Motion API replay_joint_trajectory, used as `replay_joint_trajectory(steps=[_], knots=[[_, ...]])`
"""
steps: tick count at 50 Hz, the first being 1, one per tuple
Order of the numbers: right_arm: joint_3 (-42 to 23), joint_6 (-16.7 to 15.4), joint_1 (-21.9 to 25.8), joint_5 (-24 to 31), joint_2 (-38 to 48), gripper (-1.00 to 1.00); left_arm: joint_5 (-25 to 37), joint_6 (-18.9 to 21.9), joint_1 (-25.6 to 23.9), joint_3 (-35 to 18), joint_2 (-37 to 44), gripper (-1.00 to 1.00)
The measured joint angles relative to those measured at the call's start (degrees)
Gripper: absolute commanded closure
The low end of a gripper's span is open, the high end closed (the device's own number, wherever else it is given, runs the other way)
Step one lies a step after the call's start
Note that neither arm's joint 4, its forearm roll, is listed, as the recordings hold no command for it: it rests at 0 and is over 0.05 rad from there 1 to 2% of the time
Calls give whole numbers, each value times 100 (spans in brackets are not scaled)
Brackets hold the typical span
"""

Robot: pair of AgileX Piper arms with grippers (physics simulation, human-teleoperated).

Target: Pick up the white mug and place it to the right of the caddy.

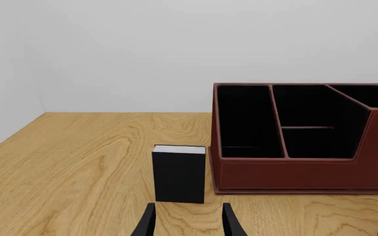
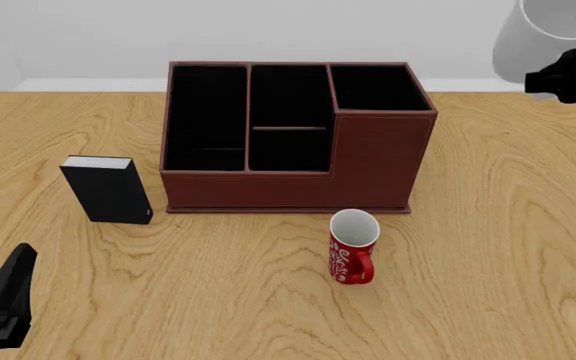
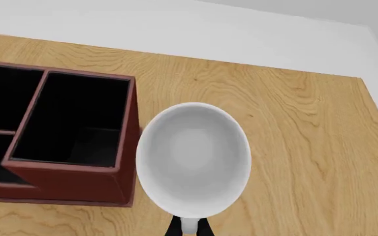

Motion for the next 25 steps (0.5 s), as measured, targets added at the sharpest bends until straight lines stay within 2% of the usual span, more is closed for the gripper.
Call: replay_joint_trajectory(steps=[25], knots=[[370,81,-18,-311,422,100,0,0,0,0,0,-100]])
